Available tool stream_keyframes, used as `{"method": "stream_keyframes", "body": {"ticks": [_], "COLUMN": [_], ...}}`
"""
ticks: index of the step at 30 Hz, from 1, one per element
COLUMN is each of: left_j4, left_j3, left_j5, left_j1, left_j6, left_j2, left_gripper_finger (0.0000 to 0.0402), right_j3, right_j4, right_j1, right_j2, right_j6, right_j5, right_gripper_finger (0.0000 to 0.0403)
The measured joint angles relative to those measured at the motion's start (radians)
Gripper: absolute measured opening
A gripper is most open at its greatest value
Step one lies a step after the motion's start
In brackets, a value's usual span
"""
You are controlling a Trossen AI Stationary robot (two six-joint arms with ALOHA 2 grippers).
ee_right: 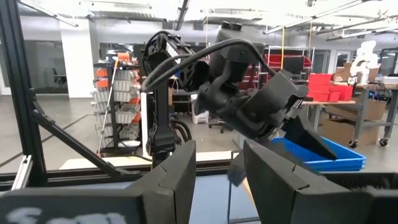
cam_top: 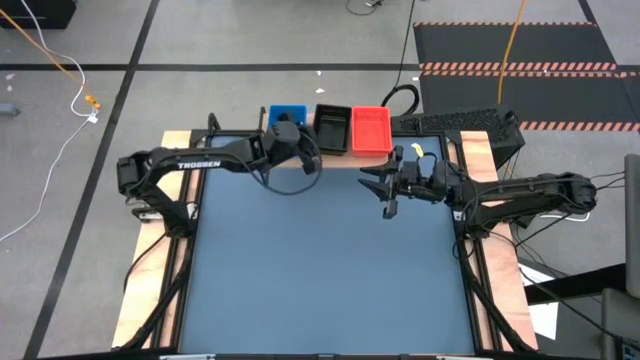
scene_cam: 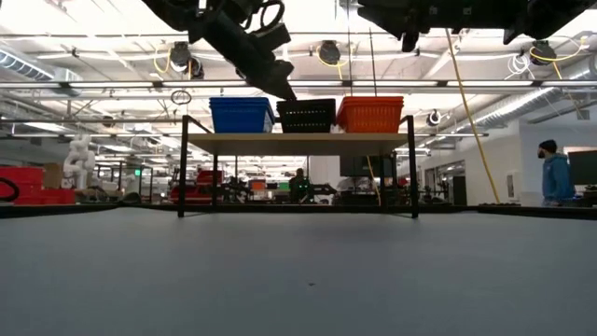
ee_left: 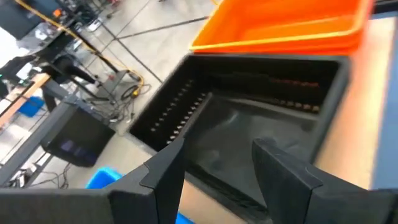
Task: Stack baskets on shelf by color
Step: Adjust the stacked black bins on the shelf
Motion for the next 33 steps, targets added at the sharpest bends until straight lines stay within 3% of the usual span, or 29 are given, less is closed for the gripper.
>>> {"method": "stream_keyframes", "body": {"ticks": [14,21,33], "left_j4": [0.007,0.03,-0.004], "left_j3": [0.0,0.0,0.0], "left_j5": [-0.011,-0.172,-0.181], "left_j1": [-0.059,-0.064,-0.036], "left_j6": [0.023,0.15,0.194], "left_j2": [0.0,-0.001,0.011], "left_gripper_finger": [0.0188,0.0188,0.0188], "right_j3": [0.0,0.0,0.0], "right_j4": [0.0,0.0,0.0], "right_j1": [0.0,0.0,0.0], "right_j2": [0.0,0.0,0.0], "right_j6": [0.042,0.04,0.042], "right_j5": [0.001,0.001,0.001], "right_gripper_finger": [0.013,0.013,0.013]}}
